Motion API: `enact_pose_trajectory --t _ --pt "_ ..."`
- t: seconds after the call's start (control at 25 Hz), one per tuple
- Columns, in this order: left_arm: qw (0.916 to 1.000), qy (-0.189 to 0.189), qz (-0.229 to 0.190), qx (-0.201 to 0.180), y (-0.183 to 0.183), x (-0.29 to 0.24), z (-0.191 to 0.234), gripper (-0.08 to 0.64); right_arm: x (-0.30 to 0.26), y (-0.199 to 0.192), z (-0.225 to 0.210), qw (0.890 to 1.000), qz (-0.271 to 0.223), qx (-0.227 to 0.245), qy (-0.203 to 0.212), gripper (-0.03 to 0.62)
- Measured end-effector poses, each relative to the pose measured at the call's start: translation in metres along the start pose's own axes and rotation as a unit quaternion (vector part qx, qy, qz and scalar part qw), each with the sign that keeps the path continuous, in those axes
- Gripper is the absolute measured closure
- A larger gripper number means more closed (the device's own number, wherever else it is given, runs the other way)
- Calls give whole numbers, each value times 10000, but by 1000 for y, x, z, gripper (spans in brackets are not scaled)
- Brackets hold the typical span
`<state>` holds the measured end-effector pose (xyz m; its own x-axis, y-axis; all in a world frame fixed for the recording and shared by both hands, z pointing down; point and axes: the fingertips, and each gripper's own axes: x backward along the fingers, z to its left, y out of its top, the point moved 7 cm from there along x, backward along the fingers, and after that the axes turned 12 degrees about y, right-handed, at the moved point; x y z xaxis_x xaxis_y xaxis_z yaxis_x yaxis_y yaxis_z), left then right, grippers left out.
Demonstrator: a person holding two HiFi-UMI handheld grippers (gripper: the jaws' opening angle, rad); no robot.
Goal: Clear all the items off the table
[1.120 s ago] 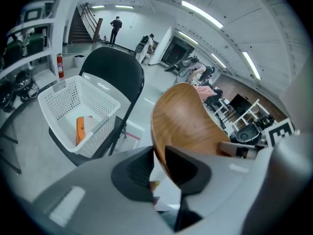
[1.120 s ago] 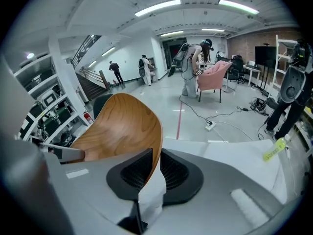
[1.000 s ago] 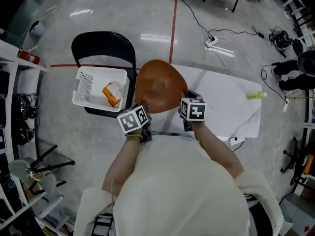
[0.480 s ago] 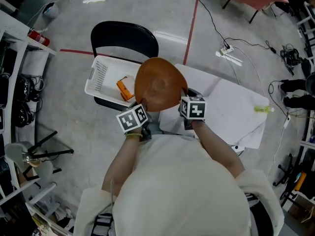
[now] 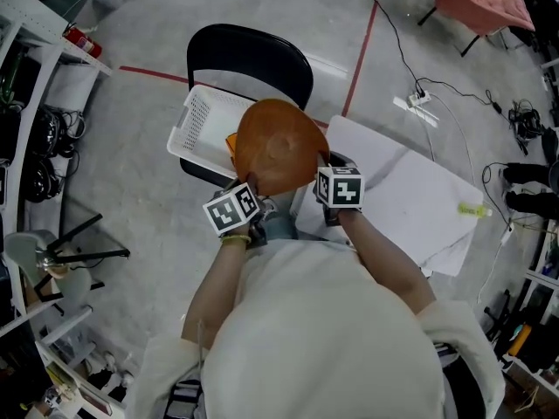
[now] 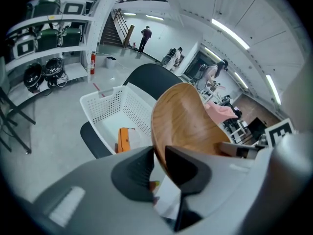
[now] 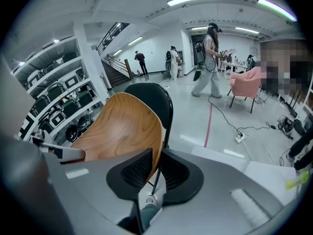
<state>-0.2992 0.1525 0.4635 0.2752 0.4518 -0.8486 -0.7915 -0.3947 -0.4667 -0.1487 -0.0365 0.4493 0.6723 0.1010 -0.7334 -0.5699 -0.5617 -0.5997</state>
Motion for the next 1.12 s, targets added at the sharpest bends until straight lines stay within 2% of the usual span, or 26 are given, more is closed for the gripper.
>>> enact_pose_trajectory --t 0.72,1.12 --pt "9974 364 36 620 36 -15 97 485 -86 32 79 9978 395 368 373 546" --pt "9951 538 151 811 55 -46 126 488 -137 46 91 9964 593 400 460 548"
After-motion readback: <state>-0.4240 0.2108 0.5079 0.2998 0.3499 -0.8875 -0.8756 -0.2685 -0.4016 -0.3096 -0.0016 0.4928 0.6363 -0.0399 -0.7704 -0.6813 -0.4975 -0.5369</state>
